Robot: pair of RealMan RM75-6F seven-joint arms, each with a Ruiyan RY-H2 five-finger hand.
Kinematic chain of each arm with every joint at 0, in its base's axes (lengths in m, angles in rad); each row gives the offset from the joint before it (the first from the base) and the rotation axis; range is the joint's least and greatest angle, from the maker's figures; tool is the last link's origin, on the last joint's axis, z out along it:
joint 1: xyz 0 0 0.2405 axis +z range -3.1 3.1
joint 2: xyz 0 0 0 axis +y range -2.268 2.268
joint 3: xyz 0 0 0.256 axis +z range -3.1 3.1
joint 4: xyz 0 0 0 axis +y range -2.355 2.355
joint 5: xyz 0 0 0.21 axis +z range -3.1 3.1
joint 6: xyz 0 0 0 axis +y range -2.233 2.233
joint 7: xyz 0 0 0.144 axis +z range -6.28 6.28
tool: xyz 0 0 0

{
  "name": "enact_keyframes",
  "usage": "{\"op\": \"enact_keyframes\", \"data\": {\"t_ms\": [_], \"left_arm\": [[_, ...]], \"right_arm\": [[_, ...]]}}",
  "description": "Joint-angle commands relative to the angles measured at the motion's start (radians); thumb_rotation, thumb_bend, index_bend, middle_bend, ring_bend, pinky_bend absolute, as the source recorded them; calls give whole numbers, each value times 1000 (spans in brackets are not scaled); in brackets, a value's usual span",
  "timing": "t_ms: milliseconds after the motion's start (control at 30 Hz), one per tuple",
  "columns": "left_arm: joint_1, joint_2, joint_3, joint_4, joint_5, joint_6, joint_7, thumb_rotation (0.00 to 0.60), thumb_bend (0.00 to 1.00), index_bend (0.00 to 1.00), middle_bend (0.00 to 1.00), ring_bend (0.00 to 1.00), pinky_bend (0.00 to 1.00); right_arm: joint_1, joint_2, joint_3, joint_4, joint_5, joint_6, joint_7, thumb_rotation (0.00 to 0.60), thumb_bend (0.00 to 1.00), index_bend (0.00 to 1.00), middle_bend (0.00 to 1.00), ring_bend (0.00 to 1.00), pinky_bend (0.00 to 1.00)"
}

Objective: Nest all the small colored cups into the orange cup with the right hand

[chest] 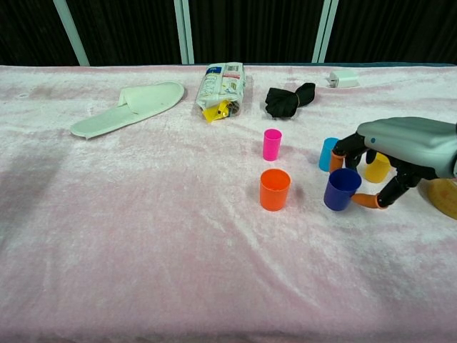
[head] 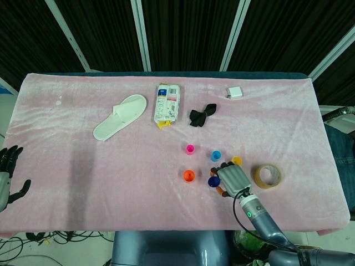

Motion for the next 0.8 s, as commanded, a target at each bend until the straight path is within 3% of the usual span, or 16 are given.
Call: {"op": "enact_keyframes", "data": {"t_ms": [33,333,800], "left_arm": [[-1,1,0,-1,-2,-2,-1,600,341,77,64,0,8],[-1,5,-2,-8,-9,-6,-5,600,342,77,63,0,8],[-2,7,-3,-11,-15,-10,-4,600,342,77,63,0,8]], "right_arm": [[50,30,42,-57,85,-34,-54,600,399,579,500,309,293],[141,19,90,-83,232,-71,-95,600,400,579,501,309,293],[233,-46,104,-46,319,-77,-90,600,399,579,501,309,293]]}}
